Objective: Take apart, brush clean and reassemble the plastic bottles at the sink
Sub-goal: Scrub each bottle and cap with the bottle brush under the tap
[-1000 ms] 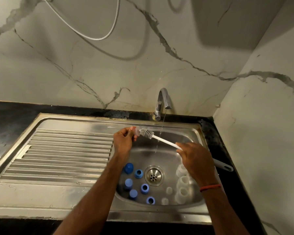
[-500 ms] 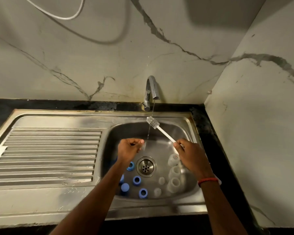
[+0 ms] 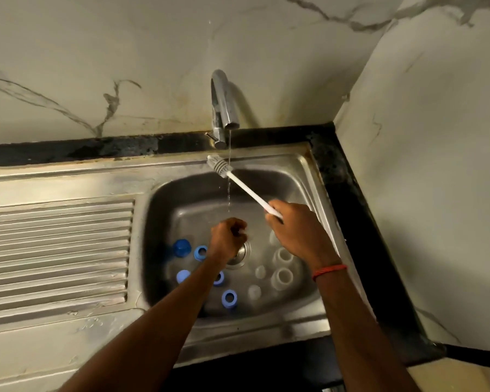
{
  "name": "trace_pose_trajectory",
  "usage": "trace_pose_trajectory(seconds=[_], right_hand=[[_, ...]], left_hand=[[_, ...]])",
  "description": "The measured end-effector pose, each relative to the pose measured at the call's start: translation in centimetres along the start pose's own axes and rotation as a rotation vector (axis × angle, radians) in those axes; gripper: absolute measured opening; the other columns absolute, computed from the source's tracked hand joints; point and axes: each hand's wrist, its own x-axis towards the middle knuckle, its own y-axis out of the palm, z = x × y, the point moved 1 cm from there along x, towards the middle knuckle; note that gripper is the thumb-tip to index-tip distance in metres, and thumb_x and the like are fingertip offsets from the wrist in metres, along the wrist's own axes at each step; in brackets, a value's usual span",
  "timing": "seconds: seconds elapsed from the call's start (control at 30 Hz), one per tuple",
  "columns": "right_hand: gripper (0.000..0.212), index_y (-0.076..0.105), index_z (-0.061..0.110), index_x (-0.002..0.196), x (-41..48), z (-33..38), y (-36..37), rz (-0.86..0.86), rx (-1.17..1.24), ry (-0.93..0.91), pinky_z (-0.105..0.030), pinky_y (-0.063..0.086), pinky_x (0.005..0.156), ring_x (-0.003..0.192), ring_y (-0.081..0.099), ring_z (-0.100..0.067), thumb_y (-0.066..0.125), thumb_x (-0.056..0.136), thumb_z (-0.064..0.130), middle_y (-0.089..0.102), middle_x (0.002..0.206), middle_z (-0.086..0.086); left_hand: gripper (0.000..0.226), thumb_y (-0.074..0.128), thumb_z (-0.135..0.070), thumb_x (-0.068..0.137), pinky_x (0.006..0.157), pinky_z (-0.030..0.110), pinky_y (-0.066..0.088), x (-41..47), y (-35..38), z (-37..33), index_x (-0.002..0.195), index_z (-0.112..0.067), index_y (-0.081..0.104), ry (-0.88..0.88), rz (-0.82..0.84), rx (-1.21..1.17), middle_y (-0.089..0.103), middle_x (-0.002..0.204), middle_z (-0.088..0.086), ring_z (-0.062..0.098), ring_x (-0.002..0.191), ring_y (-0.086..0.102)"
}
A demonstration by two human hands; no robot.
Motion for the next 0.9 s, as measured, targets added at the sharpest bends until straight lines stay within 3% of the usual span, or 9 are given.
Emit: trace_pose_trajectory(seconds=[0.1,0.23,0.4,0.6,0.8,0.9], right_hand=[[0.017,0.057,0.024,0.109,0.1,-0.7,0.3,0.022,-0.028,0.004,-0.034,0.046,0.059,0.065,0.058,-0.019,0.049,0.101,0.037,0.060,0.071,0.005],[0.018,0.057,0.025,0.106,0.3,-1.8,0.5,0.014,-0.045,0.027,-0.035,0.049,0.057,0.060,0.058,-0.014,0.048,0.101,0.040,0.056,0.064,0.008],[0.020,0.060,0.028,0.108,0.3,-3.0,0.3,0.016,-0.049,0.068,-0.041,0.056,0.067,0.069,0.065,-0.016,0.052,0.098,0.043,0.067,0.075,0.006],[0.024,0.063,0.027,0.115,0.4,-3.2,0.3,0.013,-0.005,0.071,-0.024,0.057,0.061,0.063,0.064,-0.004,0.054,0.098,0.041,0.065,0.071,0.009],[0.025,0.064,0.024,0.116,0.5,-2.2,0.6,0.004,0.017,0.044,-0.019,0.053,0.060,0.064,0.064,-0.004,0.055,0.098,0.039,0.067,0.074,0.009],[0.027,0.064,0.023,0.115,0.3,-2.0,0.8,-0.023,0.011,0.038,-0.027,0.055,0.062,0.065,0.063,-0.007,0.055,0.097,0.042,0.067,0.073,0.009]], left_hand=[[0.023,0.074,-0.001,0.085,0.063,0.006,0.044,0.8,1.2,0.9,0.101,-0.017,0.070,-0.007,-0.007,0.049,0.066,0.083,-0.009,0.001,0.073,0.062],[0.020,0.075,-0.010,0.086,0.065,0.010,0.041,1.8,3.7,1.9,0.101,-0.022,0.070,-0.040,0.027,0.098,0.069,0.093,-0.006,0.006,0.082,0.063],[0.020,0.069,-0.005,0.090,0.071,0.015,0.051,2.5,6.5,2.3,0.106,-0.016,0.070,0.024,0.091,0.173,0.068,0.098,-0.001,0.009,0.085,0.063],[0.016,0.060,-0.007,0.091,0.080,0.029,0.054,3.0,7.8,2.6,0.103,-0.015,0.068,0.141,0.160,0.275,0.065,0.100,0.001,0.017,0.090,0.061],[0.036,0.072,-0.023,0.089,0.082,0.027,0.052,2.6,5.2,2.8,0.122,-0.027,0.060,0.182,0.172,0.309,0.061,0.119,-0.001,0.016,0.101,0.061],[0.039,0.070,-0.029,0.091,0.087,0.030,0.051,3.0,1.6,3.2,0.129,-0.027,0.059,0.172,0.145,0.494,0.059,0.125,0.000,0.019,0.107,0.061]])
